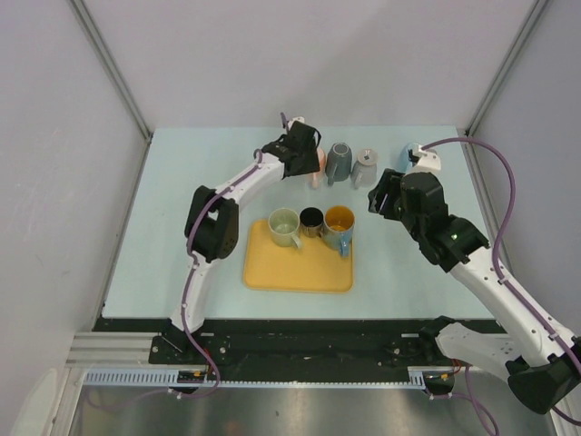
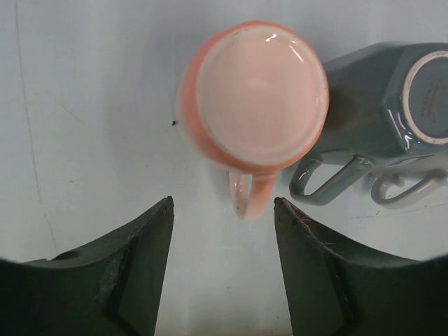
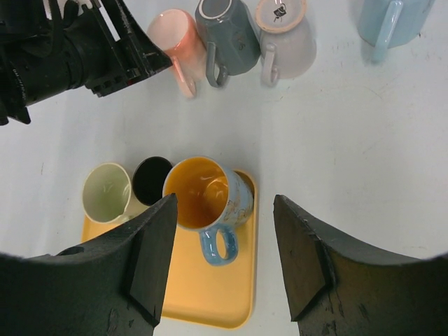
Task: Turn the mug right side up
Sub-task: Turn over the cup at the center of the board.
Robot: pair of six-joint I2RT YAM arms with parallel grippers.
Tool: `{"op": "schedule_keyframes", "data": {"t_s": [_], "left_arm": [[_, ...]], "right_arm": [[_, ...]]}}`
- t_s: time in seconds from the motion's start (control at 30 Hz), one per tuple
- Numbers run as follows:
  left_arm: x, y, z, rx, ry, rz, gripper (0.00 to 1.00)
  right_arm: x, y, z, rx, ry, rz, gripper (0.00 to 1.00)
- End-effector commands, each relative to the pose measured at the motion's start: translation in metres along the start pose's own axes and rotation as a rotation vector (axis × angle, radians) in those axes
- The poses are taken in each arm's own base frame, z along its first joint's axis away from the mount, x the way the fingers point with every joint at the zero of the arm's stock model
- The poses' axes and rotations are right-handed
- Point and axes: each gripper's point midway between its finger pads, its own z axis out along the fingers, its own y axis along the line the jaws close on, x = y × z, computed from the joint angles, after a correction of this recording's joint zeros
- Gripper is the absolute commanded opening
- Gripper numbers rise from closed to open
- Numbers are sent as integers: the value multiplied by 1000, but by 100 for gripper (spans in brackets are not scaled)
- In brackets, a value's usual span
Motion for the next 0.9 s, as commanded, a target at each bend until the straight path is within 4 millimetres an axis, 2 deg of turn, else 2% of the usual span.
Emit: {"op": "schedule_keyframes", "data": {"t_s": [0.0, 0.33, 0.53, 0.7, 0.87], "left_arm": [[-18, -24, -3, 24, -66, -10, 63], [-8, -29, 20, 14, -55, 10, 56], [-9, -18, 27, -36, -72, 33, 50], [-16, -11, 27, -55, -81, 24, 41], [-18, 4, 22, -79, -71, 22, 41]], "right_arm": [[-4, 2, -4, -19, -15, 14, 62], [3, -3, -4, -14, 1, 18, 62], [5, -8, -4, -9, 3, 25, 62], [6, -10, -3, -11, 6, 31, 62], [6, -11, -1, -11, 7, 37, 62]]}}
